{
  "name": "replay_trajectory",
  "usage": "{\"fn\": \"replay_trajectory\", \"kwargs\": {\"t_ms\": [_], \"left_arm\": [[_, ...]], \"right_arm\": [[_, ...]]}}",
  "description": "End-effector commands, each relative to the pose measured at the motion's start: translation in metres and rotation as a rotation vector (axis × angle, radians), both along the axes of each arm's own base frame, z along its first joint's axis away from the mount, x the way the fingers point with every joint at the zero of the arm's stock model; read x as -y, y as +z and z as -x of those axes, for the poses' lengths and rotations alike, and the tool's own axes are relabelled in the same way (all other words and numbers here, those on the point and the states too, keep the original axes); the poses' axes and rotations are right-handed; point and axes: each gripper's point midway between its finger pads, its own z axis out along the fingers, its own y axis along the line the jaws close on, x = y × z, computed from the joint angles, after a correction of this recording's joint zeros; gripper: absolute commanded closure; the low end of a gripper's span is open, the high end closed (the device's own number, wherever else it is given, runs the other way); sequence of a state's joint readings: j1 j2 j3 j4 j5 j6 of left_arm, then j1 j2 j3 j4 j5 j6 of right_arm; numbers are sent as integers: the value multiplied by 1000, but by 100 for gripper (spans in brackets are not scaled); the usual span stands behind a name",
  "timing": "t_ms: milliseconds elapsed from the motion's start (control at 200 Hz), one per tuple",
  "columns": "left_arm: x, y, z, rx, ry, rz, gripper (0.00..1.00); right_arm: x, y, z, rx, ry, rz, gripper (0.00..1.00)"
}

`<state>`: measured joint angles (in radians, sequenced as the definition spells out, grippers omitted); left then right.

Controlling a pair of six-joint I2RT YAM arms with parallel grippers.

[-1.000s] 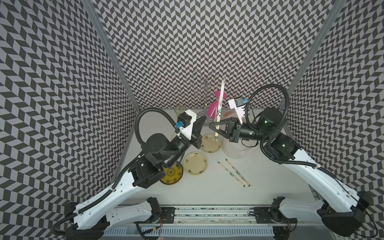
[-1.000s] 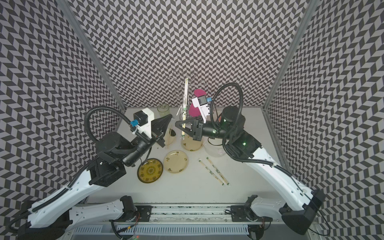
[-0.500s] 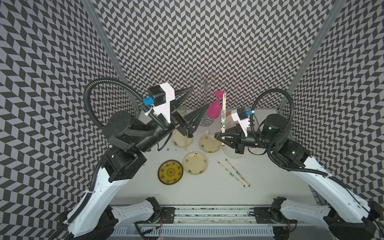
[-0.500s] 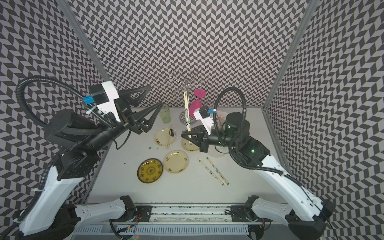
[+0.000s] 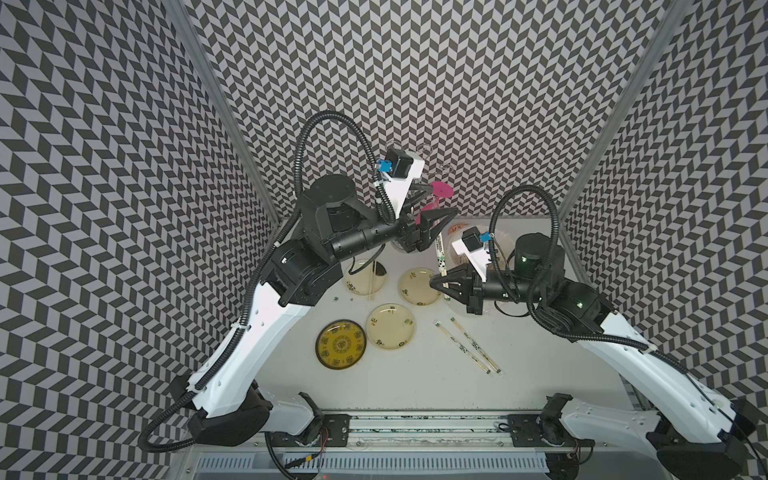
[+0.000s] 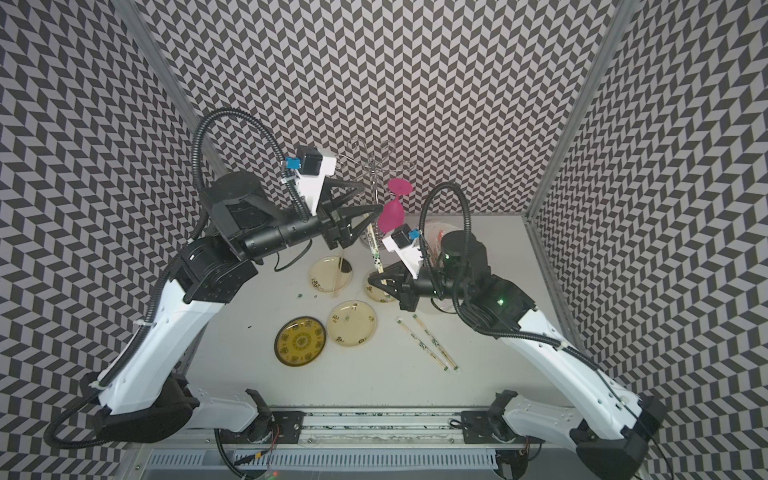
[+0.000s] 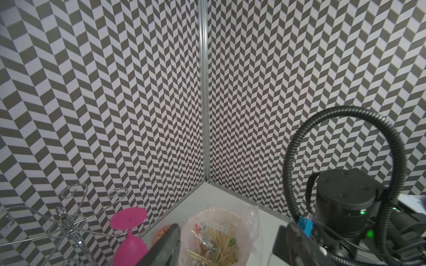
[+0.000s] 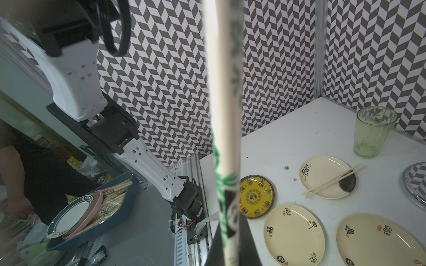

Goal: Remove the packaging of disposable chopsticks
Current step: Remove the packet bag from the disposable chopsticks.

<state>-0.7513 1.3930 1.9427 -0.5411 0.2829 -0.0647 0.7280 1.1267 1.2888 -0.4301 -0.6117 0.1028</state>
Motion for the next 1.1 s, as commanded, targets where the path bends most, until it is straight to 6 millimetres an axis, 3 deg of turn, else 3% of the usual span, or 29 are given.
{"fn": "replay_trajectory", "kwargs": {"t_ms": [0,285,416,671,1011,1091], "left_arm": [[-17,20,7,-8,13,55,32],[-16,18,14,-7,-53,64,53],[-12,16,19,-15,-92,61,53],[-13,2,10,-46,-59,37,53],[-14,0,11,-41,-64,26,69],[-13,-1,11,-44,-71,24,69]], "right_arm": [[0,-3,-2,32,-11,20,100],[0,-11,-5,25,-23,48,100],[-1,-12,-7,24,-29,57,100],[-3,-8,-7,28,-18,56,100],[-7,-10,-8,24,-22,65,100],[-8,-9,-8,25,-21,67,100]]}}
